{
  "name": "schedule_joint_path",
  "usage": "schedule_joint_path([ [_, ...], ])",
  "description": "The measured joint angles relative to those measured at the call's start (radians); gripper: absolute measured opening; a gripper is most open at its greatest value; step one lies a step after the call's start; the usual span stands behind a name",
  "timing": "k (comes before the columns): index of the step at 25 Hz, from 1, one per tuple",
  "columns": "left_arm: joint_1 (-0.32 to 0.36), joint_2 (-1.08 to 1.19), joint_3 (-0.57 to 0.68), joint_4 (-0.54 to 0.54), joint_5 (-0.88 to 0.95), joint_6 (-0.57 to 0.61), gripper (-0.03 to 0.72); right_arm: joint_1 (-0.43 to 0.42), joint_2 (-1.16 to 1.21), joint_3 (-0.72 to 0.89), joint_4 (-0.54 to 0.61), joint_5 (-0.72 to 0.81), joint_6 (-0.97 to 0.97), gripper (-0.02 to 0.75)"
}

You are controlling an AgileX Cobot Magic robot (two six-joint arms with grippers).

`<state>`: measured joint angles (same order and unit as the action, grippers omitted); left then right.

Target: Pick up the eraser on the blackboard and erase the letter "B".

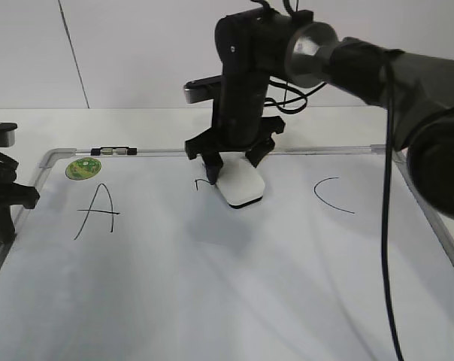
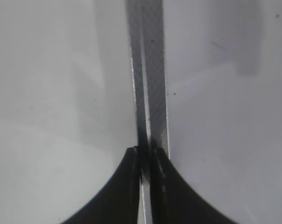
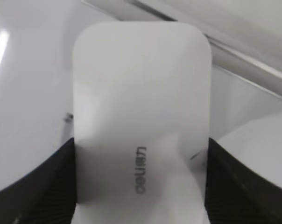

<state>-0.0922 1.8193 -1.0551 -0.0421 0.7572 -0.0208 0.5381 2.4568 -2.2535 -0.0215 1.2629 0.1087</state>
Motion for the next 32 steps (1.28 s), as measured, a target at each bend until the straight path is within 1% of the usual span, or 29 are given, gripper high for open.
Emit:
schedule_joint_path([
  [1, 0.000, 0.000, 0.000, 0.000, 0.001, 0.000, 0.016, 0.029, 0.025, -0.043, -0.012, -0.002, -0.005, 0.547],
  [5, 0.000, 0.000, -0.002, 0.002, 0.012, 0.000, 0.016, 0.114, 0.061, -0.098, -0.023, -0.022, -0.013, 0.547],
  [9, 0.000, 0.000, -0.002, 0.005, 0.022, 0.000, 0.016, 0.150, 0.067, -0.110, -0.013, -0.037, -0.016, 0.546],
  [12, 0.000, 0.000, -0.002, 0.007, 0.024, 0.000, 0.016, 0.139, 0.069, -0.114, -0.006, -0.037, -0.016, 0.546],
  [16, 0.000, 0.000, -0.002, 0.007, 0.024, 0.000, 0.016, 0.097, 0.069, -0.114, 0.033, -0.038, -0.016, 0.546],
  [20, 0.000, 0.000, -0.002, 0.006, 0.021, 0.000, 0.016, 0.022, 0.069, -0.115, 0.035, -0.040, -0.016, 0.546],
  [22, 0.000, 0.002, -0.004, 0.001, -0.001, 0.000, 0.015, -0.011, 0.069, -0.115, 0.060, -0.030, -0.022, 0.546],
  [26, 0.000, 0.004, -0.005, -0.010, -0.023, 0.000, 0.015, -0.056, 0.061, -0.115, 0.072, -0.003, -0.026, 0.546],
  [32, 0.000, 0.004, -0.005, -0.015, -0.026, 0.000, 0.014, -0.064, 0.055, -0.112, 0.078, 0.004, -0.026, 0.546],
])
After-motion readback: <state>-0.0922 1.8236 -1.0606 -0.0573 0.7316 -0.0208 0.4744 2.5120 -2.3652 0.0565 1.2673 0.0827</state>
